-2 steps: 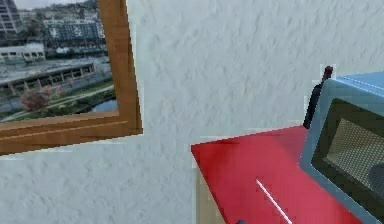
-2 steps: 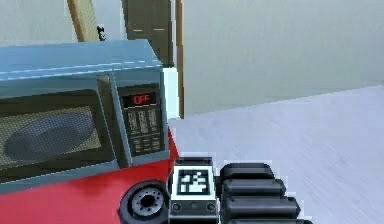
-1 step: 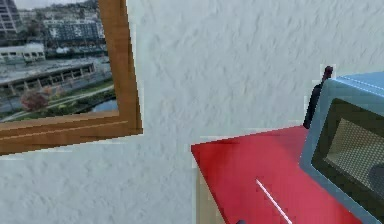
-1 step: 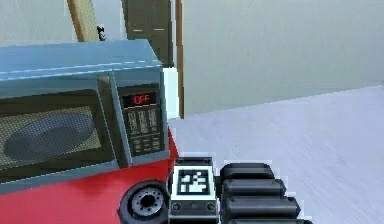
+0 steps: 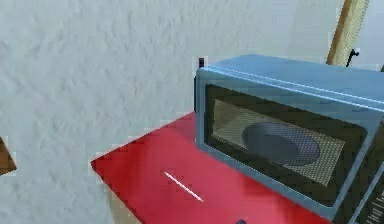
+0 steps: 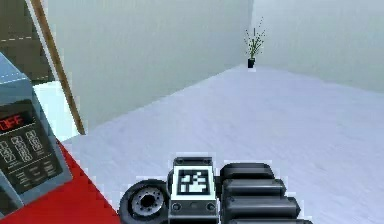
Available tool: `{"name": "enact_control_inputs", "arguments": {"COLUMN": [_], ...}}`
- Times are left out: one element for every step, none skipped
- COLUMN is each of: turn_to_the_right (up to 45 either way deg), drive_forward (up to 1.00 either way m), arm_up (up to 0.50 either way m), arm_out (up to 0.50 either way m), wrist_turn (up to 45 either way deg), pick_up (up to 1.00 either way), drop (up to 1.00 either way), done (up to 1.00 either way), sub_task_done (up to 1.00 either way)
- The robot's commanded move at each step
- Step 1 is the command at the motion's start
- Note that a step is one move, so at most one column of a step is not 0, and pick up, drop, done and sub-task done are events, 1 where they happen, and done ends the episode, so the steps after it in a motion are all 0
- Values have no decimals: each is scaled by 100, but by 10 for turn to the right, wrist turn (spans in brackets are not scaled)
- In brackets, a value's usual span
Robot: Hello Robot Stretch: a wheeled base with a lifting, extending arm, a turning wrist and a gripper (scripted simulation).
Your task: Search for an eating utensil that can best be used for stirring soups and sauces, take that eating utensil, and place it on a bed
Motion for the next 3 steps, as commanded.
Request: {"name": "enact_control_inputs", "arguments": {"turn_to_the_right": [450,450,450], "drive_forward": [0,0,0], "arm_up": [0,0,0], "arm_out": [0,0,0], "wrist_turn": [0,0,0], "pick_up": [0,0,0], "drop": [0,0,0], "done": [0,0,0], "sub_task_done": [0,0,0]}}
